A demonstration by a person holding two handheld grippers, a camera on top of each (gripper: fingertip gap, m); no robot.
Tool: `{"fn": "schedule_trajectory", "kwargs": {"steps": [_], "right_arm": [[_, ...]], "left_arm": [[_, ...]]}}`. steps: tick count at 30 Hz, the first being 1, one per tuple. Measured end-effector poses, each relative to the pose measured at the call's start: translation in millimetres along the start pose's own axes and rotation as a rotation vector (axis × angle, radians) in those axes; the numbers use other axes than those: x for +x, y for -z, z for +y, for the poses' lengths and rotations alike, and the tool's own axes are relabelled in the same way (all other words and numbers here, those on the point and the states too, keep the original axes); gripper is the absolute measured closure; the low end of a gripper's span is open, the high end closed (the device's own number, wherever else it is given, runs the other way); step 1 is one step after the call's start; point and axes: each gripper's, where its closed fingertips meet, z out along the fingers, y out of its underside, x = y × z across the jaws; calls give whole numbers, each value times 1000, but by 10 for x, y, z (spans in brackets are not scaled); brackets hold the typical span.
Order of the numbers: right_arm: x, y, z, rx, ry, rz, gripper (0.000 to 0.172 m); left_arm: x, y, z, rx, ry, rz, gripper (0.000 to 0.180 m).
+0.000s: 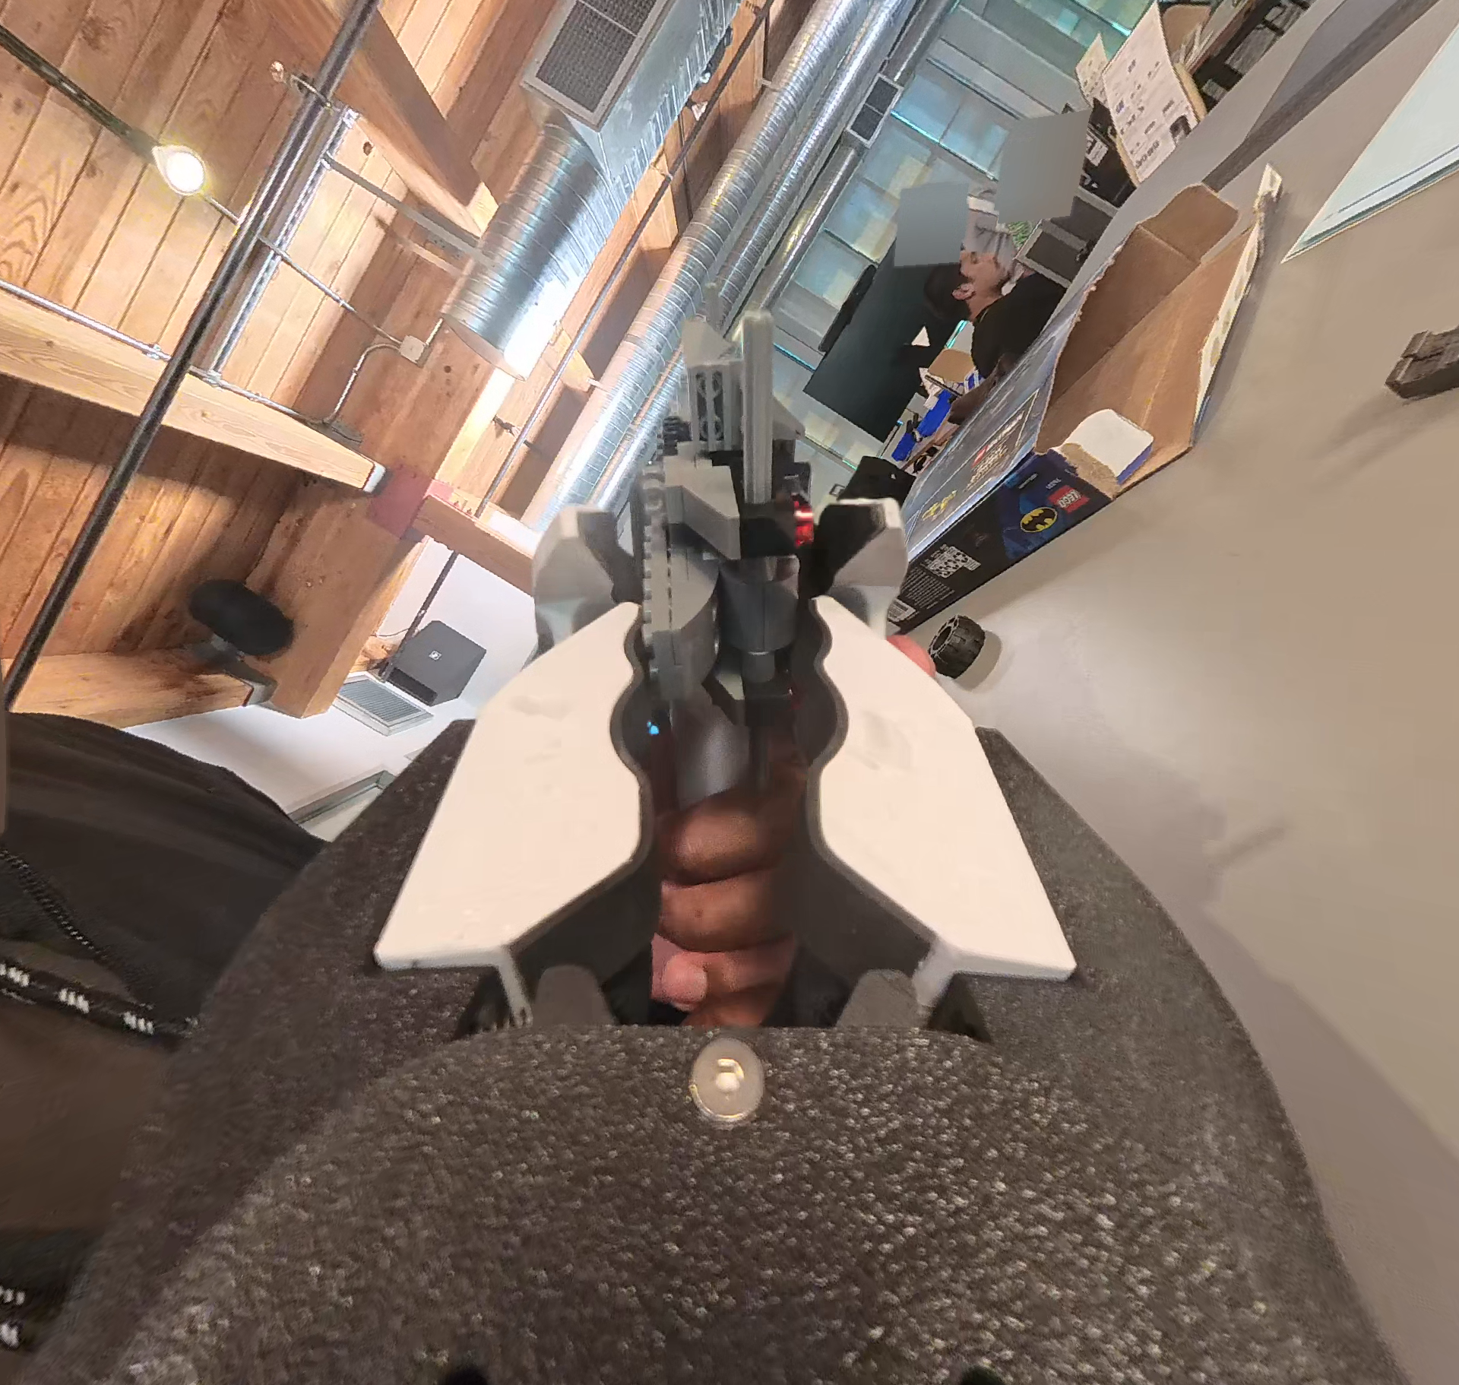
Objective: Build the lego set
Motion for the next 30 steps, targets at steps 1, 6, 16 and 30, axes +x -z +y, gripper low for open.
{"fn": "schedule_trajectory", "kwargs": {"steps": [1, 6, 16, 30], "right_arm": [[-10, -3, 4, -2, 3, -5, 137], [-51, -20, 24, -10, 43, -6, 138], [-75, -48, 59, -17, 114, 31, 138], [-60, -71, 55, -7, 143, 77, 138]], "left_arm": [[8, 5, -18, 13, 8, 9, 130], [87, 54, -159, 119, 77, 86, 131], [72, 111, -235, 224, 114, 74, 135], [60, 152, -274, 307, 208, 114, 133]]}}
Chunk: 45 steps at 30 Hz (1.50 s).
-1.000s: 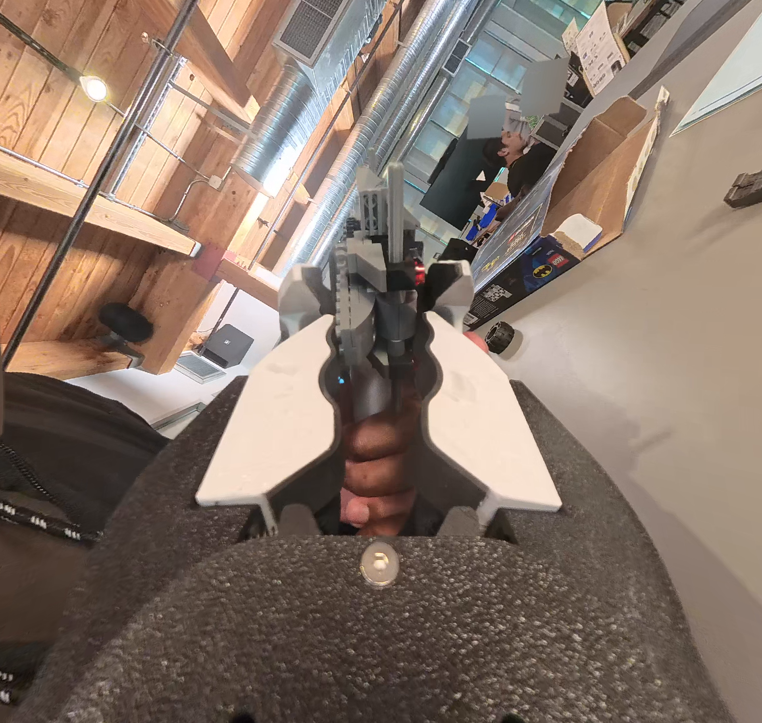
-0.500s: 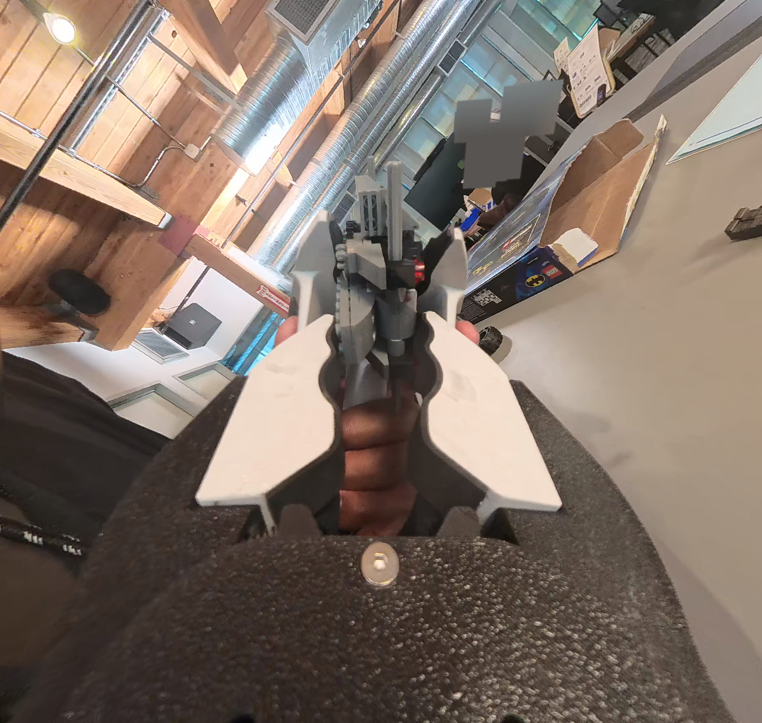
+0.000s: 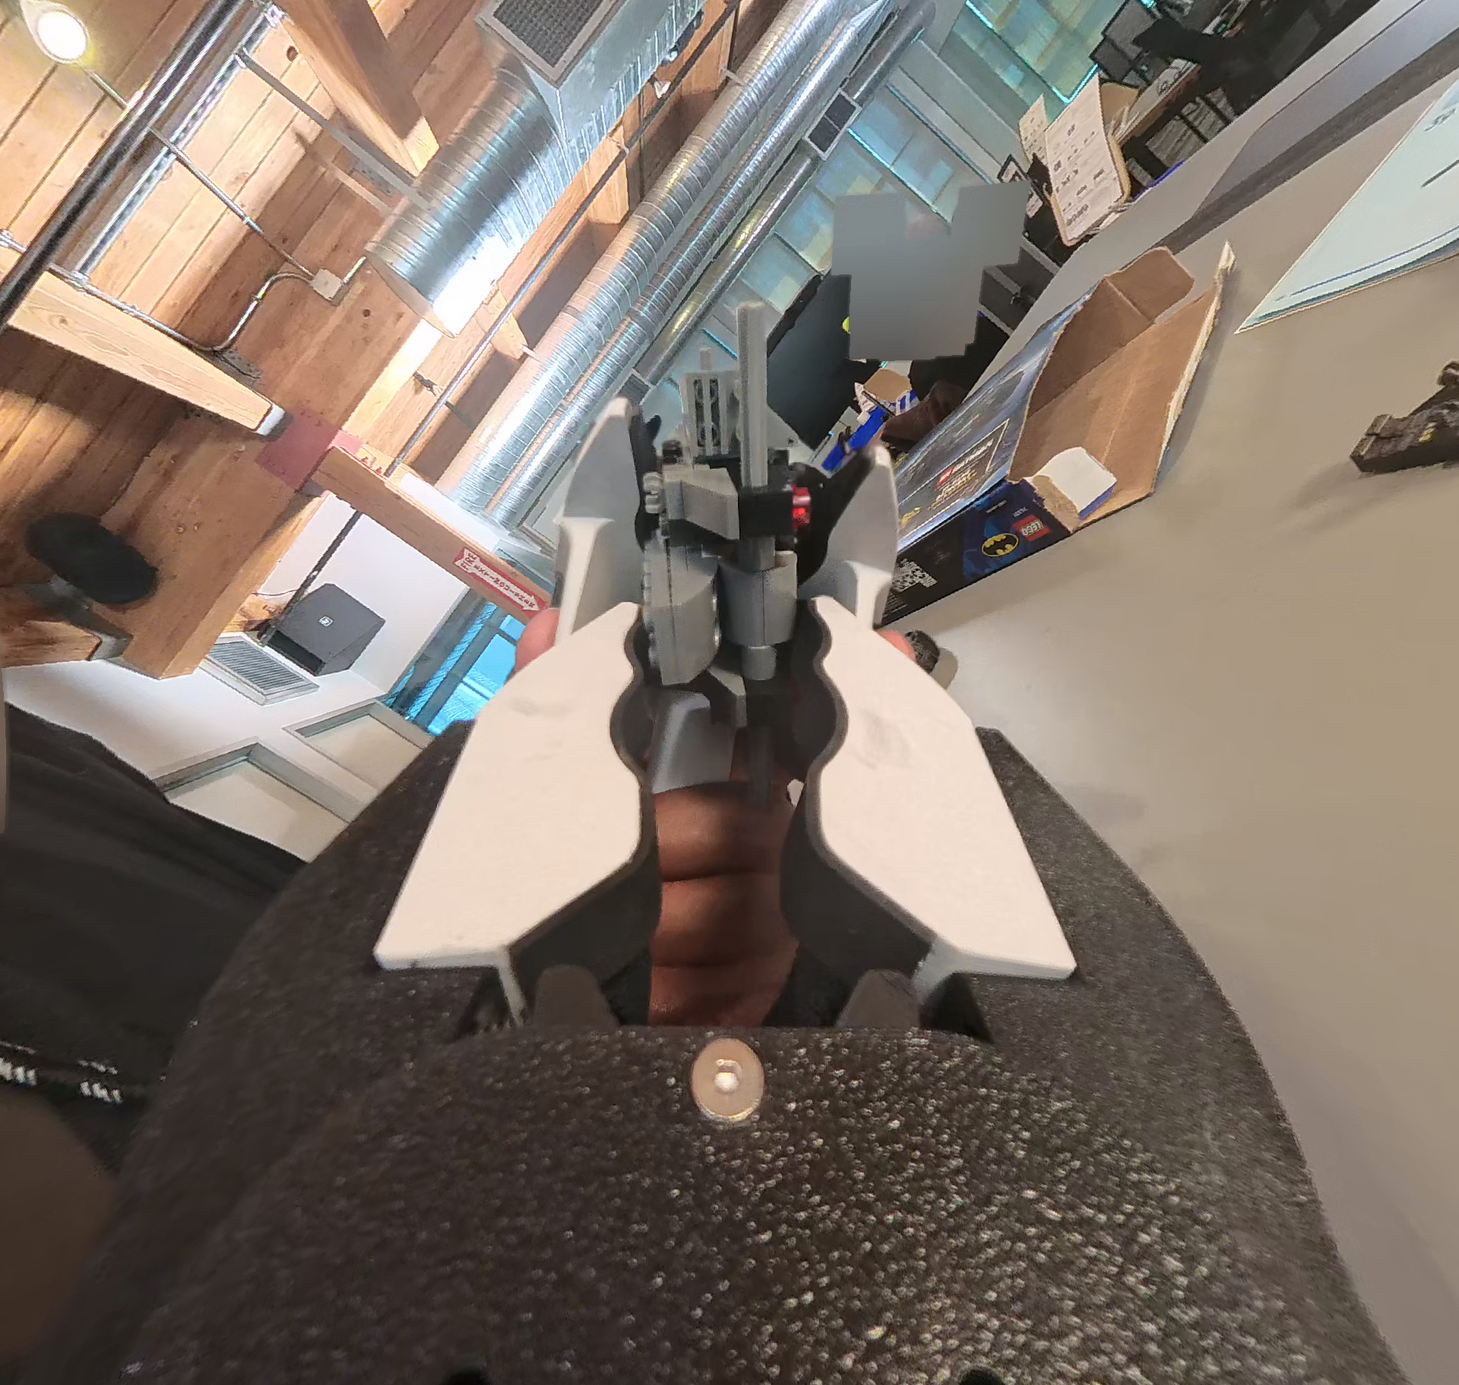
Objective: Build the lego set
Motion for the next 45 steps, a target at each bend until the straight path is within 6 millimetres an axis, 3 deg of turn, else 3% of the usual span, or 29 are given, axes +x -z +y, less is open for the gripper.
{"fn": "schedule_trajectory", "kwargs": {"steps": [4, 5, 10, 13, 19, 24, 26, 34, 38, 45], "right_arm": [[10, 0, -35, 16, -17, 5, 138], [9, -4, -33, 15, -21, 4, 138], [9, -21, -25, 10, -33, 3, 138], [-8, -33, -19, 2, -19, 6, 138], [-13, -31, -9, -10, 23, 32, 138], [-41, -24, 2, -18, 54, 22, 138], [-75, -22, -2, -21, 86, 5, 138], [-122, -4, -61, -10, 167, 25, 132], [-112, 7, -91, -2, 171, 32, 133], [-156, 23, -73, -30, 208, 23, 135]], "left_arm": [[-15, -11, 52, -22, -27, -12, 132], [-17, -9, 43, -14, -28, -13, 81], [-10, 11, 25, -2, -28, 7, 86], [10, 23, 13, 4, -41, 24, 39], [26, 32, 21, -3, -19, 57, 53], [66, 41, 40, -19, -47, 92, 52], [117, 42, 50, -33, -90, 119, 139], [163, 69, 17, 3, -151, 159, 139], [162, 52, 145, -65, -215, 162, 138], [240, 74, 168, -57, -263, 193, 137]]}}
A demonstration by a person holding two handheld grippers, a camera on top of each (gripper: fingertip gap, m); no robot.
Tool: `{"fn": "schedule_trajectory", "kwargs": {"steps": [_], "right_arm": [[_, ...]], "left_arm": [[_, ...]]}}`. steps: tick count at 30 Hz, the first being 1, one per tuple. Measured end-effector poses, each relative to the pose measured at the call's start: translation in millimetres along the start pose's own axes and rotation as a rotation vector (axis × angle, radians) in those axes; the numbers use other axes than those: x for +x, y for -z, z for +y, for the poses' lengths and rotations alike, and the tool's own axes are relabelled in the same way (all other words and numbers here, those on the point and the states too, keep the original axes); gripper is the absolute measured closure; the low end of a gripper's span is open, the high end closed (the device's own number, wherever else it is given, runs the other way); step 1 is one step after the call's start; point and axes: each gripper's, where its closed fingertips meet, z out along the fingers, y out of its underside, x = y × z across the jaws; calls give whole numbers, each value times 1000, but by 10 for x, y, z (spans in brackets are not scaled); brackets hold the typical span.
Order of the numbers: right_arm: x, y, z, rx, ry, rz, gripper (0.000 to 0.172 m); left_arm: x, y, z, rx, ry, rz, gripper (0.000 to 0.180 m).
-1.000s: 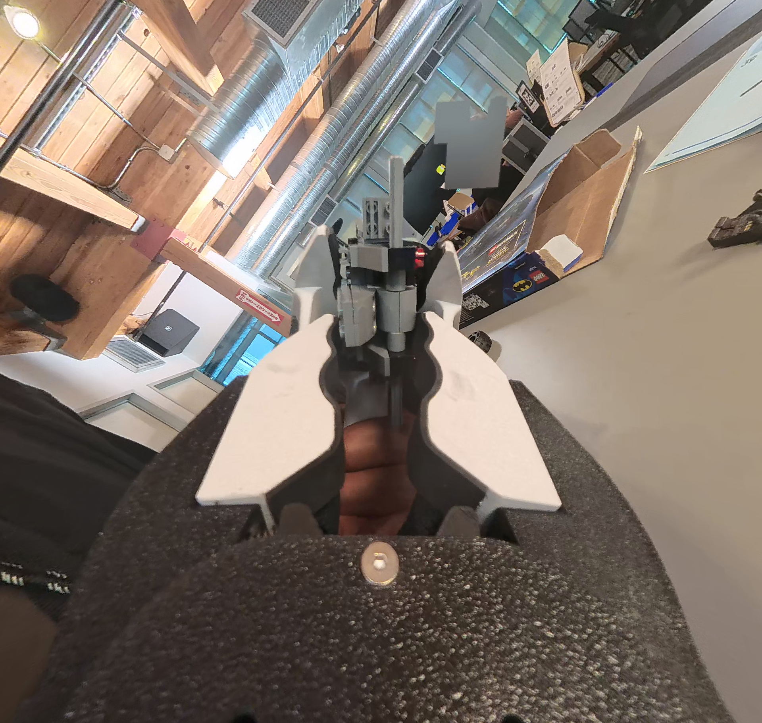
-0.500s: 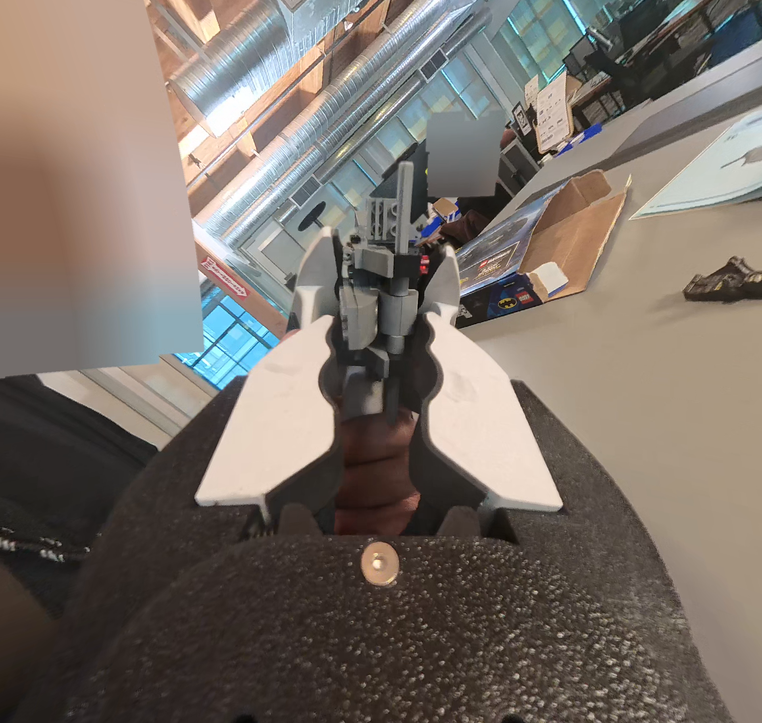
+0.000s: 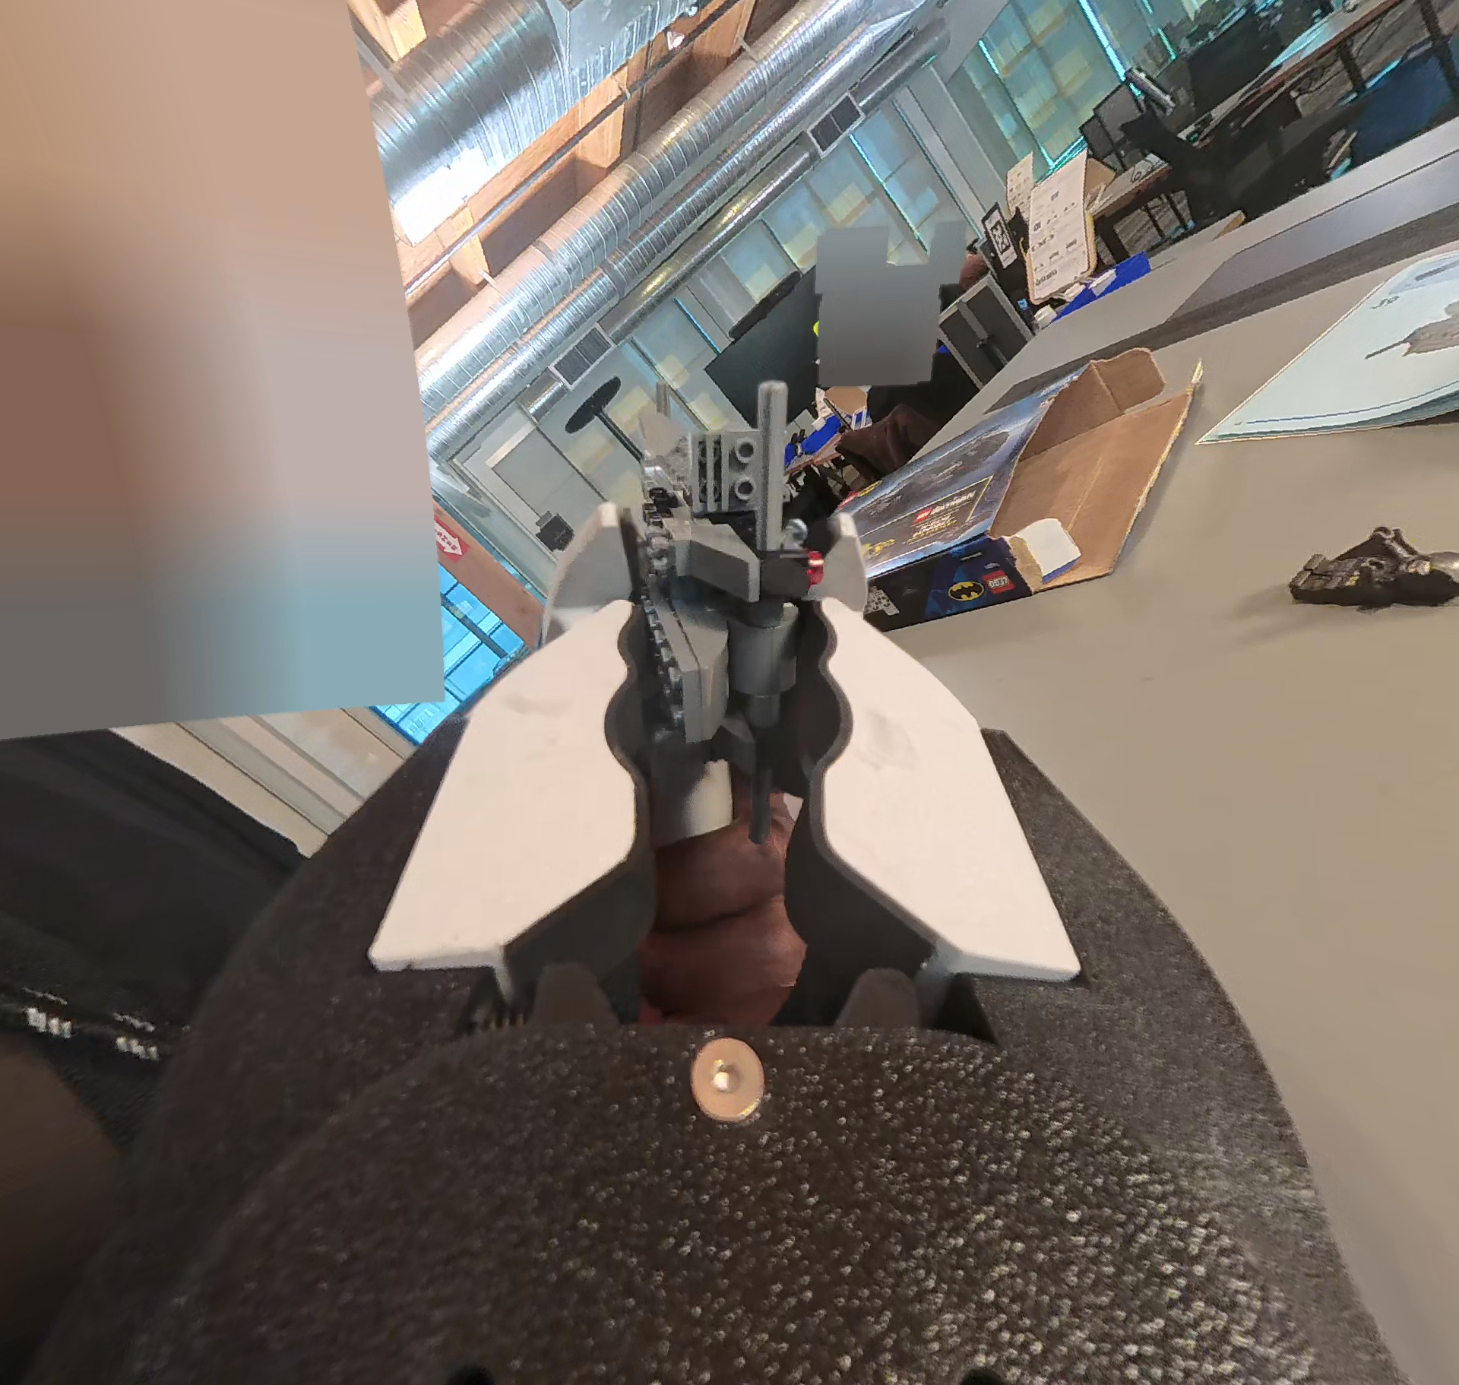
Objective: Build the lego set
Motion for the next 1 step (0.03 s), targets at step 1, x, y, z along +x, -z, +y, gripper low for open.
{"fn": "schedule_trajectory", "kwargs": {"steps": [1], "right_arm": [[-13, -1, -8, -1, -1, -5, 135]], "left_arm": [[30, 4, -7, 9, -2, 14, 136]]}}
